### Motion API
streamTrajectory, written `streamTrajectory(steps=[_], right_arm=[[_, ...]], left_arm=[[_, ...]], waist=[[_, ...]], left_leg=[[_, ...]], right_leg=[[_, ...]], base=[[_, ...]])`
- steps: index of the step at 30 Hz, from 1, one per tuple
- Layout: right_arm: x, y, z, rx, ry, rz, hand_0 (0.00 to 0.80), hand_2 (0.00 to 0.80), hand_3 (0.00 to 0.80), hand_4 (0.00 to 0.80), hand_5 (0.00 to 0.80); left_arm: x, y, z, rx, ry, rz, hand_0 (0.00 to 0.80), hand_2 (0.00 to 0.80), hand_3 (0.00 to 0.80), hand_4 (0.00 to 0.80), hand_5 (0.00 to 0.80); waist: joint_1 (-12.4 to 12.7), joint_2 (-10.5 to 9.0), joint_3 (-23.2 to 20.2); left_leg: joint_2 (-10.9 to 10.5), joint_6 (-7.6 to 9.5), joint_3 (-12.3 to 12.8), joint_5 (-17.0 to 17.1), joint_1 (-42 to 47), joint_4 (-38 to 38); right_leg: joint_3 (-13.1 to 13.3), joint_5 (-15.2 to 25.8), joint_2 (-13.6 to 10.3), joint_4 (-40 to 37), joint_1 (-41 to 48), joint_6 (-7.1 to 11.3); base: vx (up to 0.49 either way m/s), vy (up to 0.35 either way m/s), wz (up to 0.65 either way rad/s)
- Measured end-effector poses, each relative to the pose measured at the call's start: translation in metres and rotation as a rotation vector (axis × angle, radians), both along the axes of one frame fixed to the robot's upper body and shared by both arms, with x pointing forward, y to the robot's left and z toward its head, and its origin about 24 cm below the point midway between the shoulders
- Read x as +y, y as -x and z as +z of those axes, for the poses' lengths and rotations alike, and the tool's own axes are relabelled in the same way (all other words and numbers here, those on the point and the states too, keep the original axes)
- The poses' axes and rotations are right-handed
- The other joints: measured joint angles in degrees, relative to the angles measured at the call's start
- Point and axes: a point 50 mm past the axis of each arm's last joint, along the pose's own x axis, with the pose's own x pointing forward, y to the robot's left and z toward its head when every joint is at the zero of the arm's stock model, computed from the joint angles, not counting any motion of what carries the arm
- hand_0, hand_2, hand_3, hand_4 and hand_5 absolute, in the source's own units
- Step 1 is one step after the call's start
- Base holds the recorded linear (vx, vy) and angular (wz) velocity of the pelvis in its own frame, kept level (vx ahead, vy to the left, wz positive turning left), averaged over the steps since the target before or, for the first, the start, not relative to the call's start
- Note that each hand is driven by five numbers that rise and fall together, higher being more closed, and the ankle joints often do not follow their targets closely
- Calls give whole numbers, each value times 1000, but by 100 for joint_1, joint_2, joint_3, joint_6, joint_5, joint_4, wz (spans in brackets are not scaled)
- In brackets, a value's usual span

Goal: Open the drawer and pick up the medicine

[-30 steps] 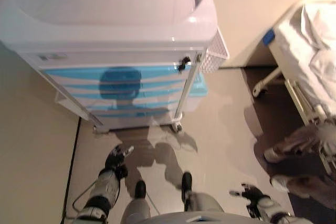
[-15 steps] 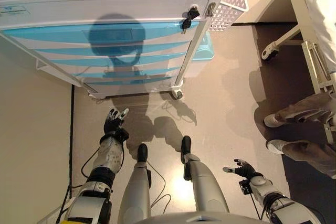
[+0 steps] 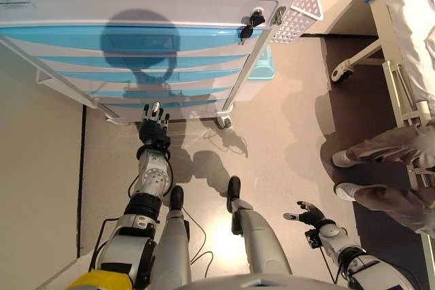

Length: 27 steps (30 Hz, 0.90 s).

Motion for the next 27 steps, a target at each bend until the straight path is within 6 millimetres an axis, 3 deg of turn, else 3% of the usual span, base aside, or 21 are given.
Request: streamTrajectory(steps=[17,27], right_arm=[[2,-1,0,2,-16,21,0,0,0,0,0],[5,-2,0,1,-18,50,0,0,0,0,0]], left_arm=[[-11,-14,34,-146,7,-44,0,0,0,0,0],[-5,-15,44,-180,1,-43,0,0,0,0,0]], waist=[[-234,-80,-7],[-264,-202,46]], left_leg=[[2,24,-60,-17,7,-16],[8,21,-13,-20,-20,-24]], right_leg=[[-31,0,4,-21,24,0],[-6,0,12,-26,-22,0]], base=[[2,-3,1],[0,0,0]])
